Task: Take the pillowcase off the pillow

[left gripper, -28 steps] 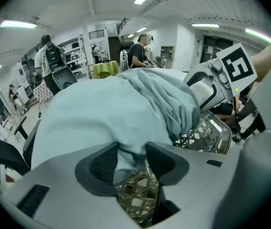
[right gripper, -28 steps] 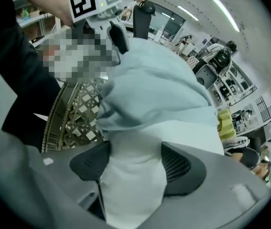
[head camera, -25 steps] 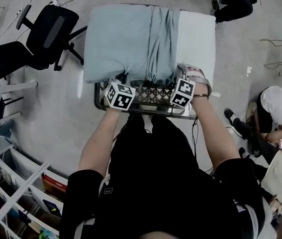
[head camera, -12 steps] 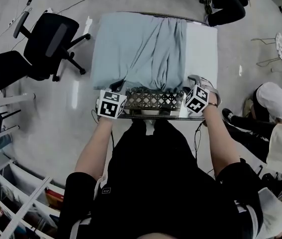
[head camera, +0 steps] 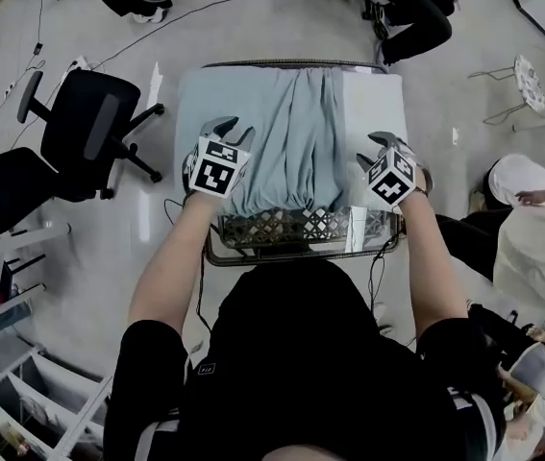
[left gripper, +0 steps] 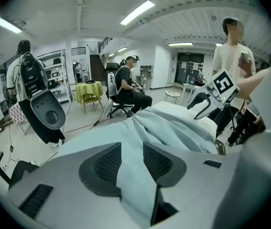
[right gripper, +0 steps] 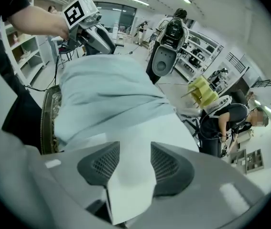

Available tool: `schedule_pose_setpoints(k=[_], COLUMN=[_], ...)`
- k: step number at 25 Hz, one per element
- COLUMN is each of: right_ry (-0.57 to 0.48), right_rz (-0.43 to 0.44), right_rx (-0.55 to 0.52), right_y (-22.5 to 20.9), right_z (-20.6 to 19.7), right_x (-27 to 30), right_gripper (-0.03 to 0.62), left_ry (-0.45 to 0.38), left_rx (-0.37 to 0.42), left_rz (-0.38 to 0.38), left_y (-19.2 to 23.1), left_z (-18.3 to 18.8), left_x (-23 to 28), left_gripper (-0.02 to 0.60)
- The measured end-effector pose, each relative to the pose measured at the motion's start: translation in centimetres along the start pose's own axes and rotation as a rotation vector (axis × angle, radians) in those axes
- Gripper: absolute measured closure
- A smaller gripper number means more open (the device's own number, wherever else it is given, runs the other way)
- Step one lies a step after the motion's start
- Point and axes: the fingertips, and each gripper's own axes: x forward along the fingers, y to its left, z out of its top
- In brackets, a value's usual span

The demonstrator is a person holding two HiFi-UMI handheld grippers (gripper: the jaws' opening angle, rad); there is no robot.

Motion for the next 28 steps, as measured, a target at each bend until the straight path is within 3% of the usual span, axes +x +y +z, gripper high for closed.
schedule_pose_setpoints(k=[3,9,13,16,18,19,21,24,28], right_ry=[-0.006,0.010,0.081,0.134,0.136,0.139,0.141,0.154,0.126], right_rz=[-0.003,0.057,0.279,0.425,0.492,0.523,0.564,0.583,0.591], right_rx=[-0.011,-0.115,-0.154,-0.113,-0.107,-0.112,-0.140,-0.189,-0.115], right_y=[-4.6,-11.6,-10.7,-9.9,-9.5,-9.1,-8.3,-7.1,-6.1], right_z=[1.7,3.9,4.2,3.2,3.1,3.0,3.1,2.8,0.9], right_x=[2.5,8.0,12.8,15.1,15.5,15.3,14.2,11.2,7.6], right_gripper=[0.378,0.269,0.160,0.160,0.177,0.204,0.288,0.435,0.465], left_ry=[0.023,0.105,0.169,0.260,0.303,0.320,0.346,0.389,0.417], left_rx=[0.011,0.055,0.088,0.126,0.148,0.172,0.258,0.392,0.526], left_rz=[-0.015,-0.071,-0.125,-0.136,-0.133,-0.125,-0.096,-0.067,-0.001], left_y=[1.9,3.1,3.3,3.3,3.6,3.8,4.3,4.1,5.6], left_z=[2.6,6.1,6.2,5.2,4.9,4.7,4.2,3.4,2.6], left_x=[4.2,12.6,17.3,19.6,19.9,19.8,19.4,17.9,14.4], left_gripper=[0.428,0.376,0.370,0.356,0.363,0.407,0.555,0.575,0.575])
